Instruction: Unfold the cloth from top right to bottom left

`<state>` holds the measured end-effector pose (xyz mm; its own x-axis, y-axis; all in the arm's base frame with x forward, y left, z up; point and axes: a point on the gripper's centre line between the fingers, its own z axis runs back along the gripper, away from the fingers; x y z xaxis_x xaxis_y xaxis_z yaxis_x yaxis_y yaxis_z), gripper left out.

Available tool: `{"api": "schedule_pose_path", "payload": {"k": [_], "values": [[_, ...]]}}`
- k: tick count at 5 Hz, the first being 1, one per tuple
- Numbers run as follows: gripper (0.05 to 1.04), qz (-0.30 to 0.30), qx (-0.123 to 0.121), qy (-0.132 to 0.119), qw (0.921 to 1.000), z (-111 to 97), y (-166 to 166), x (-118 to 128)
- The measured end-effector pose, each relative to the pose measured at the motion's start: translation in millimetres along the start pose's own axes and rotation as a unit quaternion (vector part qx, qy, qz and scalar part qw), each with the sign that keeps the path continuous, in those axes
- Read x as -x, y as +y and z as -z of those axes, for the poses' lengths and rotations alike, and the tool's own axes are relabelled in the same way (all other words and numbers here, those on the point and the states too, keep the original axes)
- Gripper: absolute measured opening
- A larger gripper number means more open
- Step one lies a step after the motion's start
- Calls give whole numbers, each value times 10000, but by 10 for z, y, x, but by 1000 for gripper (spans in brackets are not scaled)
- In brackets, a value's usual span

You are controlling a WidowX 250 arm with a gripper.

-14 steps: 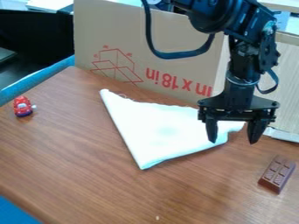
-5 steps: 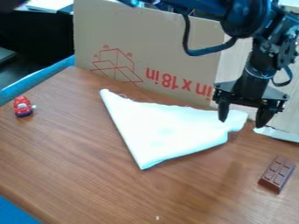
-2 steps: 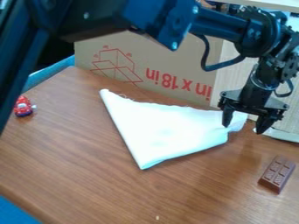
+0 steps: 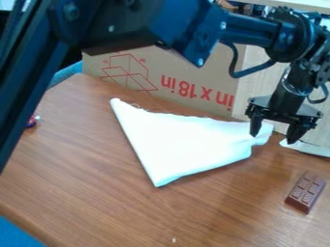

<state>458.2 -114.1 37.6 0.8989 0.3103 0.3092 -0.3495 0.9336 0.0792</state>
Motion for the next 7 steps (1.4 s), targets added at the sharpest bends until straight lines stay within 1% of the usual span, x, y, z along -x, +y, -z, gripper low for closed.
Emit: {"api": "schedule_pose_path", "payload": {"k": [1,2,3,4,5,6,7], "values": [[1001,-10,32,-39,10000,-12,-27,-40],[1001,-28,-82,14,10000,72,-10,-12],[1001,-37,-145,-50,9999,82,3,-37],[956,-21,-258,-41,9997,137,29,-21],[709,-39,-297,-77,9995,104,37,-53],[404,-19,-326,-70,9994,112,83,-80],[174,31,-338,19,9994,178,158,-71]]}}
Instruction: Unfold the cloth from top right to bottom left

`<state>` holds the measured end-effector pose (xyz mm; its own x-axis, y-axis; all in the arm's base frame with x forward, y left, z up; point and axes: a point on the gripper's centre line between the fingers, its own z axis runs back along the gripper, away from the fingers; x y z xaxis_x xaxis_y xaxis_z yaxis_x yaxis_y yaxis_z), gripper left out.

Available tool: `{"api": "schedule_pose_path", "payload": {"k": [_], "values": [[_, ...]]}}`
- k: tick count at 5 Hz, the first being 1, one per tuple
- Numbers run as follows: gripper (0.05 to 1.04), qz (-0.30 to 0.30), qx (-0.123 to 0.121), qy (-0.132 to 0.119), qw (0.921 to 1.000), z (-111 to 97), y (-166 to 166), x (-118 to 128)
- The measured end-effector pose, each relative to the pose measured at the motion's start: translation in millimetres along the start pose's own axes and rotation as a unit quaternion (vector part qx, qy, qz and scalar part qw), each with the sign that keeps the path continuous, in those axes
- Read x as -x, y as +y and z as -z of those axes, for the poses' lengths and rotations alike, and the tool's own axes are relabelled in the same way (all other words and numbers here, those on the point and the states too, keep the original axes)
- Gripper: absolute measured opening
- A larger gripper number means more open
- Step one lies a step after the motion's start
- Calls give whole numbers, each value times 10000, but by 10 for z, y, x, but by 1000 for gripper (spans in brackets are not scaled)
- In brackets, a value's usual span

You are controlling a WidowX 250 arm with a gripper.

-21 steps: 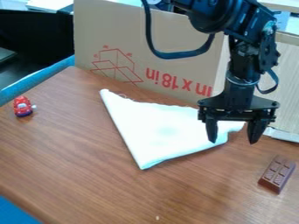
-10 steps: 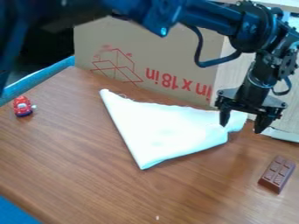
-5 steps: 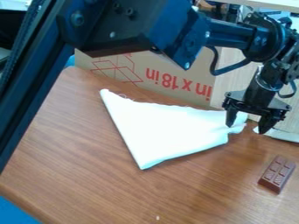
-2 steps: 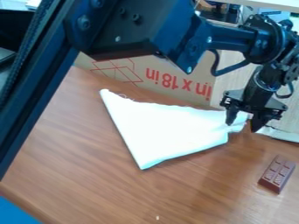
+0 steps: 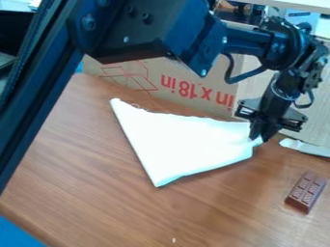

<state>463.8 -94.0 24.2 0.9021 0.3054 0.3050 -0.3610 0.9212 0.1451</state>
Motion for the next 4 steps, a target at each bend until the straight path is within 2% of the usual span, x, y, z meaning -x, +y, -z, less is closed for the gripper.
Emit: {"api": "schedule_pose_path", "payload": {"k": [1,2,4], "values": [[65,55,38,76,9999,61,4,55],[52,59,231,153,9996,58,83,45],[51,64,1171,245,9928,-178,349,-54]]}}
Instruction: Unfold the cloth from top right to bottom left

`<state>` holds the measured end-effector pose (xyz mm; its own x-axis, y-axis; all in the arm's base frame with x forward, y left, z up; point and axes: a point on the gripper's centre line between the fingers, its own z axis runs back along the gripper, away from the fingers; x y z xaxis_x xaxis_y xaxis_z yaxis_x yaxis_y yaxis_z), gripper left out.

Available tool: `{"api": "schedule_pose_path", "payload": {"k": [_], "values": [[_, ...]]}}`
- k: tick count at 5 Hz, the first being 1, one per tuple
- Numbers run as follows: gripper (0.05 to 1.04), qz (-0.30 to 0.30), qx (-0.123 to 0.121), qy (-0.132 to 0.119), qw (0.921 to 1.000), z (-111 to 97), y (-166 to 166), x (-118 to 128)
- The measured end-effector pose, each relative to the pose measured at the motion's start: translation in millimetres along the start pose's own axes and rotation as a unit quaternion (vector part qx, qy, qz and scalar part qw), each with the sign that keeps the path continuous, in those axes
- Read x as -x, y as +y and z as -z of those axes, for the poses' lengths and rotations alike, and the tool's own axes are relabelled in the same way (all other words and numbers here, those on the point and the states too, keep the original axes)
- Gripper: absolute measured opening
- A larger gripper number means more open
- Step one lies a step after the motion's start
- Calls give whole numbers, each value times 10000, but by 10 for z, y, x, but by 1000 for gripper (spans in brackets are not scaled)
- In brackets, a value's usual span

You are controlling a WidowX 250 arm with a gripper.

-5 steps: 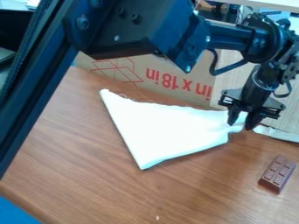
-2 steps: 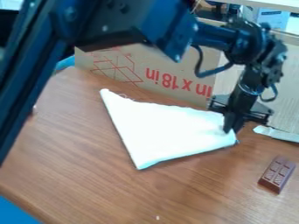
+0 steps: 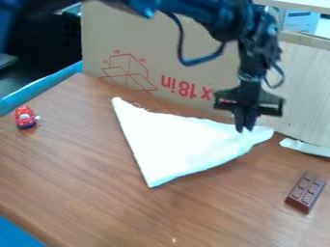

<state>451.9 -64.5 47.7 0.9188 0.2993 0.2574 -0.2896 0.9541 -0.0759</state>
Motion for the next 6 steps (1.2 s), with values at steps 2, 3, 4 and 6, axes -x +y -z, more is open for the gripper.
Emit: {"api": "schedule_pose_path", "payload": {"k": [2,3,4,6], "values": [[51,-127,376,46,9992,-21,625,-120],[51,-111,389,-12,9992,49,897,-144],[51,-186,462,-125,9987,2,1251,-193],[51,-46,780,-211,9967,-189,1745,-226]]}}
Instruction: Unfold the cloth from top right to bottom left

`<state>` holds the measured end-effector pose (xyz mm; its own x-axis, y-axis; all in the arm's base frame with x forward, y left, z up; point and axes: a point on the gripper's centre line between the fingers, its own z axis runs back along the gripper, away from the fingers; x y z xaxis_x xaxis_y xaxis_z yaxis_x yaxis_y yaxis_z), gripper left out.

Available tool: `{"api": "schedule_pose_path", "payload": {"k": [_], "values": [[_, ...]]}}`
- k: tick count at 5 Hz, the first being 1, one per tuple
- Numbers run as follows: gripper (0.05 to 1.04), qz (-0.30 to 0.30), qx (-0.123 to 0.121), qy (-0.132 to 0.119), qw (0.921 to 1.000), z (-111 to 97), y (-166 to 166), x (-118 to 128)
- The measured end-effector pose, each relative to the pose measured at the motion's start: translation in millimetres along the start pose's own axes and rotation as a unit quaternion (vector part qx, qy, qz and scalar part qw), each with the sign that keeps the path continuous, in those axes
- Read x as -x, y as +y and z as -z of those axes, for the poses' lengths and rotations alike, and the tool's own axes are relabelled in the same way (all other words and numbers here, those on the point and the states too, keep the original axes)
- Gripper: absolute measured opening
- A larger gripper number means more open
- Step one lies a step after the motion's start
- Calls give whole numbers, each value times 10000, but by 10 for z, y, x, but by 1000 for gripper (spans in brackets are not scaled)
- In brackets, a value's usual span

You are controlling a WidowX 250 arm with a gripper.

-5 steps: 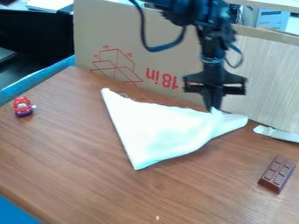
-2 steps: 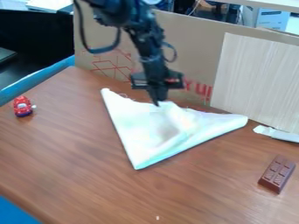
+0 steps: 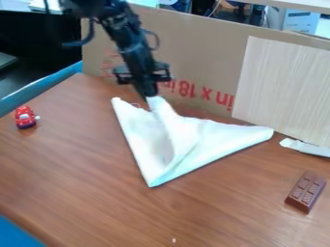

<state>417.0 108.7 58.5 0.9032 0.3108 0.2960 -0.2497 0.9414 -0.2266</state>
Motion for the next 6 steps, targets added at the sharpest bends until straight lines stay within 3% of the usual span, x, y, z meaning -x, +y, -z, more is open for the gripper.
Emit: {"api": "schedule_pose_path", "payload": {"k": [2,6], "values": [[51,3,403,32,9992,-275,467,55],[51,-82,930,-393,9949,-849,1093,-61]]}}
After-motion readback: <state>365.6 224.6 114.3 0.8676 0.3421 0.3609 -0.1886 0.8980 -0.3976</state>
